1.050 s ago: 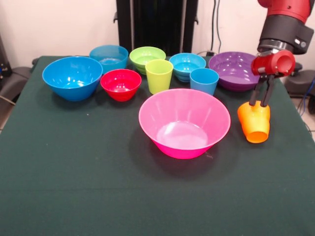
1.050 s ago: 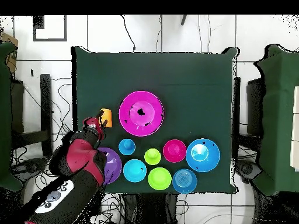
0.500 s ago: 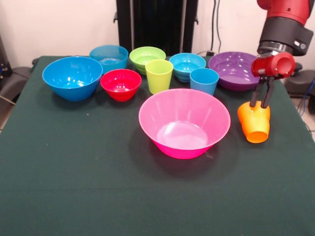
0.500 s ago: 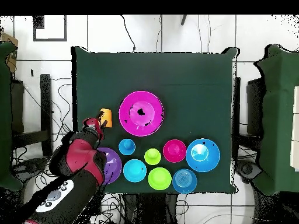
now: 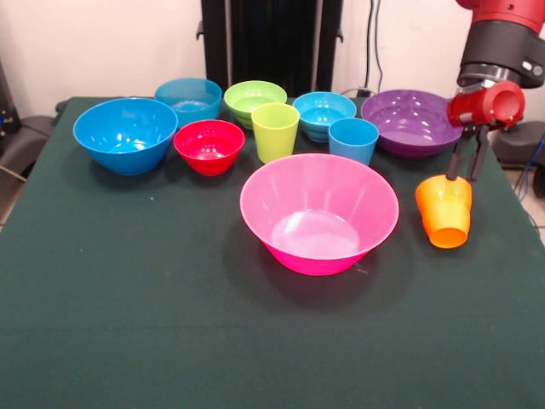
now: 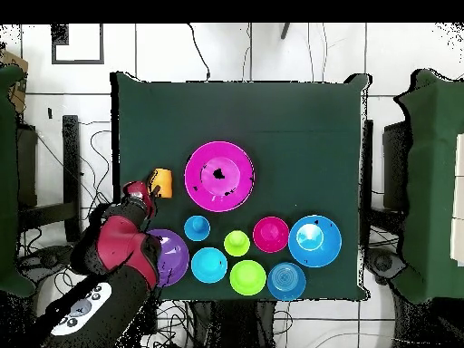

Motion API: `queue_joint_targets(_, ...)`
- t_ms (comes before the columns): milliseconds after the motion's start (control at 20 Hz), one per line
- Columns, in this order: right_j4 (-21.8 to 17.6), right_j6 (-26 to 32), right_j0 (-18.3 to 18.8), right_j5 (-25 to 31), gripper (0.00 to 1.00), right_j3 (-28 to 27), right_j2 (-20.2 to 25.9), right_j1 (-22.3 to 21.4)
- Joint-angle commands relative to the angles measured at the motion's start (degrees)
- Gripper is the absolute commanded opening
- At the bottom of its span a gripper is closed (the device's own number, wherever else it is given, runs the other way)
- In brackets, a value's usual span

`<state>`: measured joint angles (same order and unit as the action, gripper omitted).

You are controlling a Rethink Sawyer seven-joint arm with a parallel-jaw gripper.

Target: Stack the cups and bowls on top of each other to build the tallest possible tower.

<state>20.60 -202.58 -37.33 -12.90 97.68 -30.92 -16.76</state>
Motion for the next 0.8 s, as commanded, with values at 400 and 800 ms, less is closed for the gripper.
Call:
queue_joint_targets(400,-4.81,-0.44,0.83,0.0,1.0,6.87,9.61,-0.48)
queue_joint_targets(800,-5.21,-1.88,0.07,-4.47,1.0,8.28,9.94,1.9)
